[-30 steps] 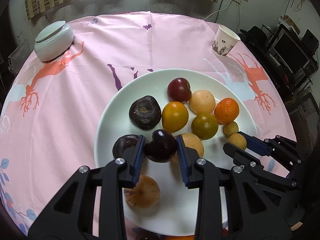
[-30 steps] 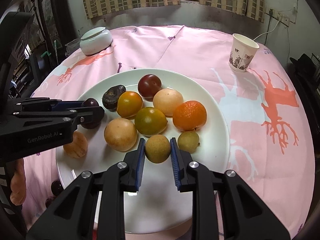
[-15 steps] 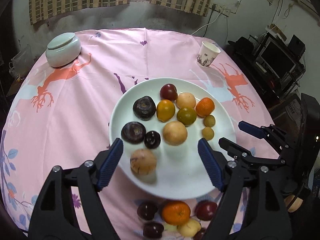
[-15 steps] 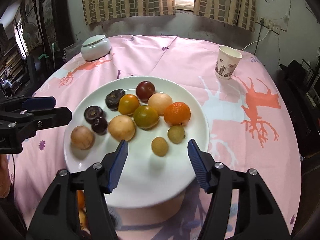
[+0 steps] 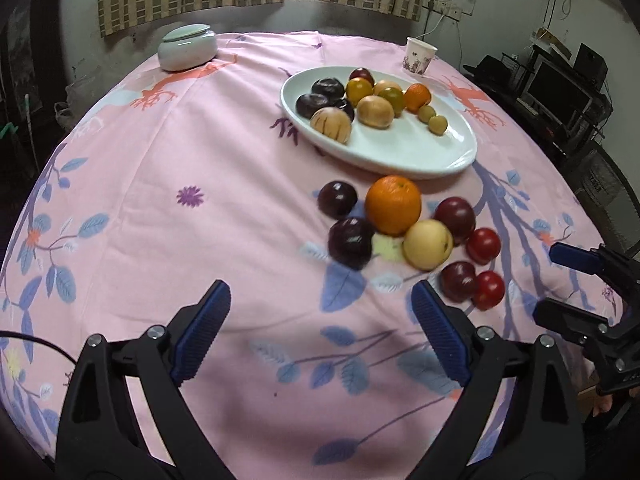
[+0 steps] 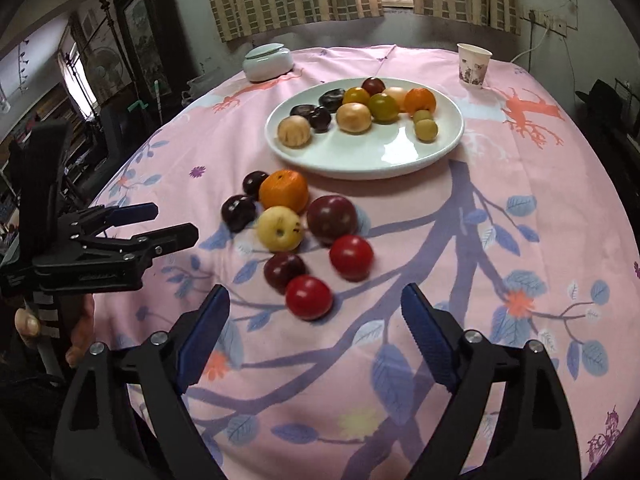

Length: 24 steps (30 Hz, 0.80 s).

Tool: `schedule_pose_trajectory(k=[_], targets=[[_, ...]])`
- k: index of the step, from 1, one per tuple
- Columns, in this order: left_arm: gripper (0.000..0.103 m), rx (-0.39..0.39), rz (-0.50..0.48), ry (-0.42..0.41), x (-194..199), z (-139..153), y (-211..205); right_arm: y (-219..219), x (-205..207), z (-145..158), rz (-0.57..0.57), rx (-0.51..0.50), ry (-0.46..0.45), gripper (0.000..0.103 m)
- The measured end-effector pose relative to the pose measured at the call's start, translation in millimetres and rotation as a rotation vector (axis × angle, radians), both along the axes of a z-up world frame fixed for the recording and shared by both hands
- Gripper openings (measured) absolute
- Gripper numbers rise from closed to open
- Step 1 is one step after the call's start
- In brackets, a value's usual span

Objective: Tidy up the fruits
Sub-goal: 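Move both open tools back over the fruit pile, then grasp a dark purple plum with the left tool while the right tool grasps a red tomato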

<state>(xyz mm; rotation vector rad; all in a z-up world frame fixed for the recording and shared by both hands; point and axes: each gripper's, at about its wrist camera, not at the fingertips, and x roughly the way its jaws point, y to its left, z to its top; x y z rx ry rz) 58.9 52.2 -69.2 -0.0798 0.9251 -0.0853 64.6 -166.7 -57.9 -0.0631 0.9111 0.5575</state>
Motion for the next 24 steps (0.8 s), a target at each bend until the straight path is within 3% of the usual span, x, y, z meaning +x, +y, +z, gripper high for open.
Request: schedule_pose_trajectory(k=[2, 3, 6, 11, 14, 24], targets=[[0.094, 0.012, 0.017, 0.014, -5.5, -3.1, 7.5, 3.8, -6.8, -6.6, 0.016, 0.010, -0.001, 0.077], [0.093, 0.008, 0.026, 0.020, -7.2, -3.9, 12.0, 6.6, -5.3, -10.9, 0.015, 0.010, 0.015, 0.060], [0.093, -0.020, 0.051, 0.021, -10.6, -4.0, 22.8, 12.1, 4.5, -23.6, 0.008, 0.000, 0.068, 0.043], [0.093, -0.046, 0.040, 0.019, -13.5, -1.4, 21.9, 17.6, 13.7, -33.7, -0.019, -0.046, 0.047, 0.039], [0.093, -0.038, 0.018, 0.016, -12.7, 0.0, 13.8, 15.6, 17.5, -38.1, -0.029, -0.064, 0.038, 0.032], [0.094, 0.080, -0.056, 0.057, 32.3, -17.5, -22.6, -12.2, -1.0, -28.7, -0.063, -0.012, 0.063, 0.032]])
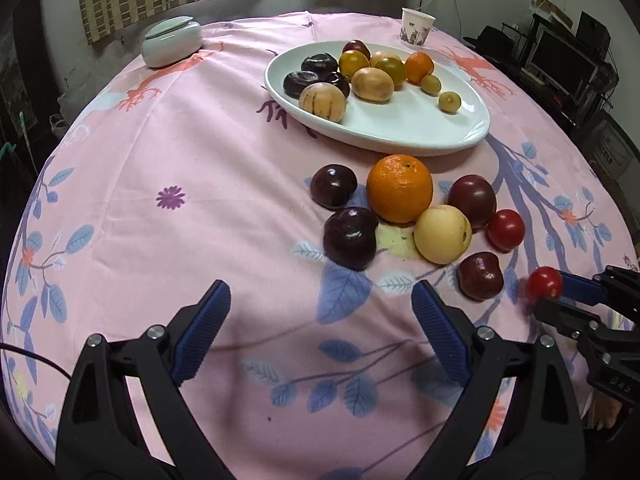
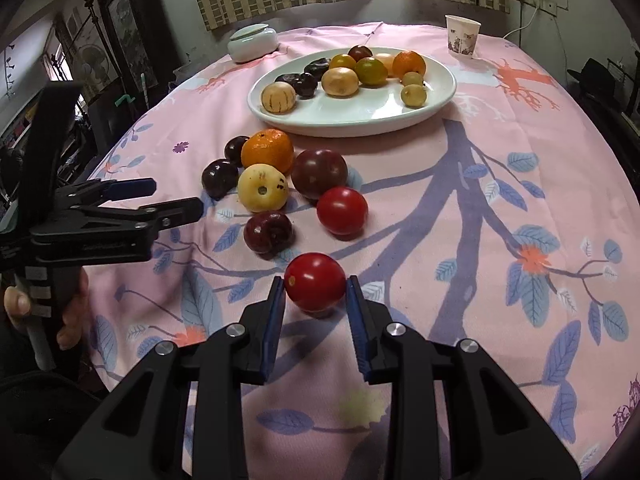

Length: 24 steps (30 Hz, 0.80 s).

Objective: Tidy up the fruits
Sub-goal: 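Grasp a dark purple plum with the left tool while the right tool grasps a red tomato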

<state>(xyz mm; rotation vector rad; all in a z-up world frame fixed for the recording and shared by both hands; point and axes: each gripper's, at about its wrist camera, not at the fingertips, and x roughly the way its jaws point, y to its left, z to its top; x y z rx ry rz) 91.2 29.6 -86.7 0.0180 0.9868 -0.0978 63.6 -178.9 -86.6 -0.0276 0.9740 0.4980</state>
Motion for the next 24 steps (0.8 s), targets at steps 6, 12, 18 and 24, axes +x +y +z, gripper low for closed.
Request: schedule_pose_trajectory(k=[6, 12, 18, 24], targets=[[0.071, -0.001, 0.013, 0.035, 33.9, -13.6, -9.2, -13.3, 0.8, -0.8, -0.028, 0.048, 0.026, 0.032], [0.032, -0.051, -0.013, 0.020, 27.2, -6.5, -12.7, -10.4, -1.2, -0.5, -0.019, 0.067, 0.034, 0.032], [0.032, -0.132, -0.030, -0.019, -8.3, 14.1, -9.6, -8.9, -2.1, 3.1, -0.023, 0.064, 0.026, 0.032], [0.032, -0.143, -0.078, -0.044, -32.5, 28.5, -15.9, -3.5, -3.1, 6.2, -0.018, 0.066, 0.020, 0.032]])
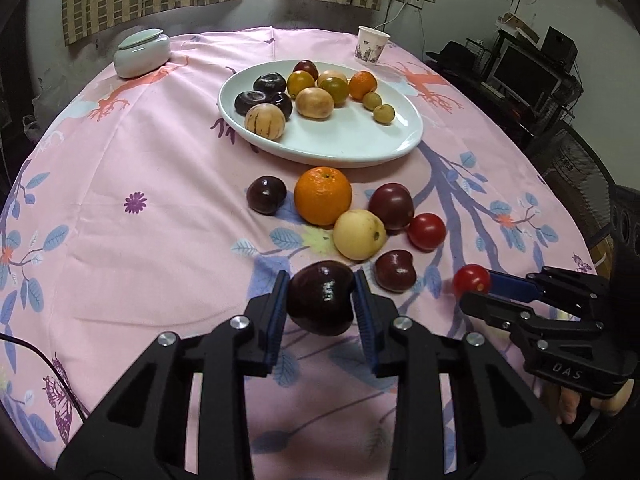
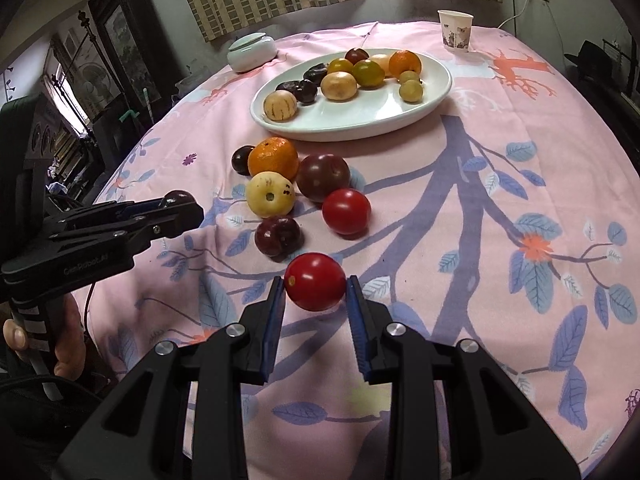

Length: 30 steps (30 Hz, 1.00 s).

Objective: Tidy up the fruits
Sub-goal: 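Grasp a dark purple plum with the left tool while the right tool grasps a red tomato, then place both held fruits on the white plate and open both tools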

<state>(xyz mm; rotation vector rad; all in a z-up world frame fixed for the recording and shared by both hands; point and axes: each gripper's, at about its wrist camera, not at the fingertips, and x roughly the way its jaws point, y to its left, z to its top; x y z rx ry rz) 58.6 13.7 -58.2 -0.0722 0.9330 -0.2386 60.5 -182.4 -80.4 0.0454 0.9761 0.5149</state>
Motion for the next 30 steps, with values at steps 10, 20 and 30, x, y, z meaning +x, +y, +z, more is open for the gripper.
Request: schedule_pose_trajectory(k=[10, 20, 30], targets=[[0.032, -0.011, -0.007, 0.012, -3.9, -0.4, -0.7, -3.6, -4.5, 4.2, -0.013, 0.005, -0.008, 0.032], [0.032, -0.010, -0.017, 0.008, -3.3, 5.2, -2.4, -9.1, -2.4, 6.9, -0.013, 0.013, -0.012, 0.032], [0.033, 0.050, -0.038, -0.028, 73.2, 56.5, 1.1, -6.3, 54.3, 50.8, 0.051, -0.036, -0.066, 0.032]])
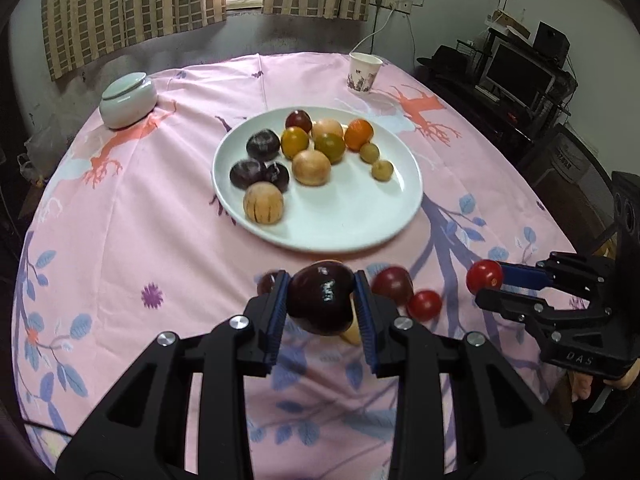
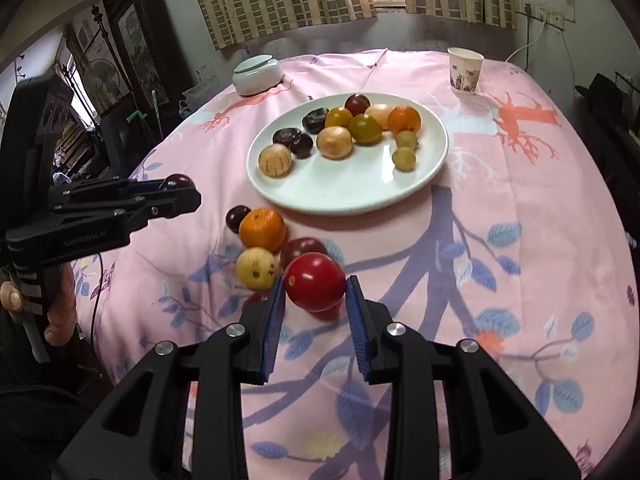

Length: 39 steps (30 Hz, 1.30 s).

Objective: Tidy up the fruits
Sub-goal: 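Place both held fruits on the white plate and open both tools, then move both open tools back over the fruit pile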

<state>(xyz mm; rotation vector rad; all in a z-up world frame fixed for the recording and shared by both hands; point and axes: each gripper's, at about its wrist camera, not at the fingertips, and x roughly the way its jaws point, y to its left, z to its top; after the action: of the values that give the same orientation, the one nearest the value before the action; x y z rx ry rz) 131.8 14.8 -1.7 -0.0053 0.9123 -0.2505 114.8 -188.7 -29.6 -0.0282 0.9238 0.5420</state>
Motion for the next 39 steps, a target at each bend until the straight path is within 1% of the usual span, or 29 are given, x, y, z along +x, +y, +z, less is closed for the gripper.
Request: schedule_pose_trajectory(k=[2, 4, 6, 9, 12, 17, 27, 28, 29, 30, 31, 33, 35, 36, 37, 39], targets=[[0.033, -0.002, 0.025, 0.011, 32.3, 5.4, 2.3, 7.6, 22.0, 7.1, -0.001, -0.030, -0.023, 0.032], [0.033, -0.001, 0.055, 0.032, 65.5, 4.9, 2.6, 15.3, 47.5, 9.4, -0.008, -0.040, -0.023, 0.032], [0.033, 0.013, 0.094, 0.034, 94.5, 0.7, 1.4, 22.2, 76.4, 6.7, -0.032, -0.051, -0.021, 0.031], [0.033, 0.011, 0.121, 0.063, 128.4, -12.5, -1.0, 32.0, 116.7, -6.1, -0.074, -0.096, -0.027, 0.031], [0.033, 0.021, 0.144, 0.090, 150.7, -25.9, -2.5, 40.0, 142.2, -19.8, -0.080, -0.127, -0.024, 0.031], [0.033, 0.019, 0.153, 0.128, 173.1, -42.7, -3.1, 44.9, 163.9, -28.7, -0.080, -0.125, -0.012, 0.031], [0.033, 0.026, 0.157, 0.147, 190.5, -50.3, -6.9, 49.5, 185.3, -36.9, -0.093, -0.146, 0.012, 0.031], [0.036, 0.029, 0.160, 0.146, 191.5, -50.0, -7.1, 49.8, 187.3, -37.6, -0.097, -0.149, 0.013, 0.032], [0.051, 0.030, 0.163, 0.147, 191.6, -49.2, -7.2, 50.5, 188.4, -37.7, -0.098, -0.153, 0.010, 0.032], [0.061, 0.024, 0.165, 0.147, 190.9, -47.4, -6.3, 50.8, 188.5, -36.4, -0.099, -0.159, -0.006, 0.037], [0.068, 0.012, 0.171, 0.138, 188.2, -44.2, -4.5, 50.0, 186.9, -34.6, -0.103, -0.165, -0.026, 0.048], [0.068, 0.006, 0.170, 0.114, 179.2, -34.2, -1.9, 47.0, 181.0, -27.4, -0.115, -0.181, -0.078, 0.061], [0.069, -0.001, 0.167, 0.094, 165.3, -23.6, 1.7, 41.9, 173.9, -19.0, -0.121, -0.182, -0.094, 0.061], [0.071, -0.009, 0.168, 0.081, 155.5, -17.6, 4.4, 38.1, 167.8, -13.3, -0.115, -0.165, -0.091, 0.061], [0.075, -0.014, 0.168, 0.071, 145.6, -12.8, 6.4, 34.9, 161.0, -8.3, -0.107, -0.148, -0.090, 0.061], [0.077, -0.024, 0.161, 0.057, 123.4, -5.5, 9.7, 28.8, 142.2, 0.1, -0.091, -0.128, -0.086, 0.061]])
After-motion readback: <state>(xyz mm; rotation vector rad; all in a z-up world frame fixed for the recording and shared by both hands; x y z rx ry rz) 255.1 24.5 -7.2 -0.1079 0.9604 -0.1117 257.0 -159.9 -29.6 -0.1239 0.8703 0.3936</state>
